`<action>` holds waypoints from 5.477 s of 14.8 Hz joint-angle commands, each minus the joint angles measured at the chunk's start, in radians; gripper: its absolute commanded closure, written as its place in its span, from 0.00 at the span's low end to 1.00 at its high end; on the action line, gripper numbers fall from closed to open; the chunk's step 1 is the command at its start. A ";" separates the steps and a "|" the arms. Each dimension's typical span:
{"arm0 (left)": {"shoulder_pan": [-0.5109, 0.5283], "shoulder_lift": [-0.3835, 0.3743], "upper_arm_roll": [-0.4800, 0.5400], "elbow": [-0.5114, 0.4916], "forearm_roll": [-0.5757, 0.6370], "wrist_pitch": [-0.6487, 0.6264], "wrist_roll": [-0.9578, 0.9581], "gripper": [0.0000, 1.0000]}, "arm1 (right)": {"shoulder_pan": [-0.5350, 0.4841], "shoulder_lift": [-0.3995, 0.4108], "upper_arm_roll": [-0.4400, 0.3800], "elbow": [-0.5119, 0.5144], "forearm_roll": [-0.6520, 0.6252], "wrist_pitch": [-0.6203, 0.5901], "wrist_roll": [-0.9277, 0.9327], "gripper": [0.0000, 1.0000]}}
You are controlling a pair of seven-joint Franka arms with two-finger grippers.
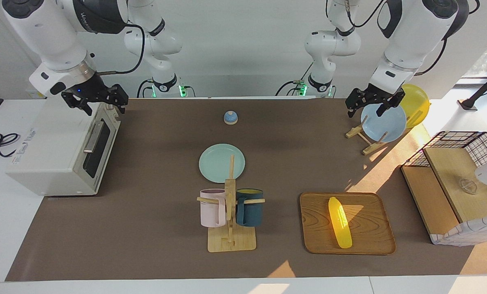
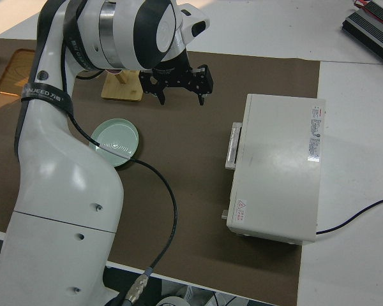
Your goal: Put corn in oven
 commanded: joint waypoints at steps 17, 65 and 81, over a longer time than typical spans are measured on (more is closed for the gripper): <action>0.000 0.004 0.006 0.010 -0.009 0.014 0.000 0.00 | -0.104 -0.143 -0.011 -0.333 0.009 0.261 -0.186 1.00; -0.012 0.159 0.003 0.058 -0.015 0.176 0.000 0.00 | 0.143 0.113 -0.002 -0.611 0.196 0.847 0.029 0.43; -0.013 0.808 -0.026 0.445 0.008 0.536 0.141 0.00 | 0.091 -0.006 -0.008 -0.063 0.056 0.017 0.107 0.39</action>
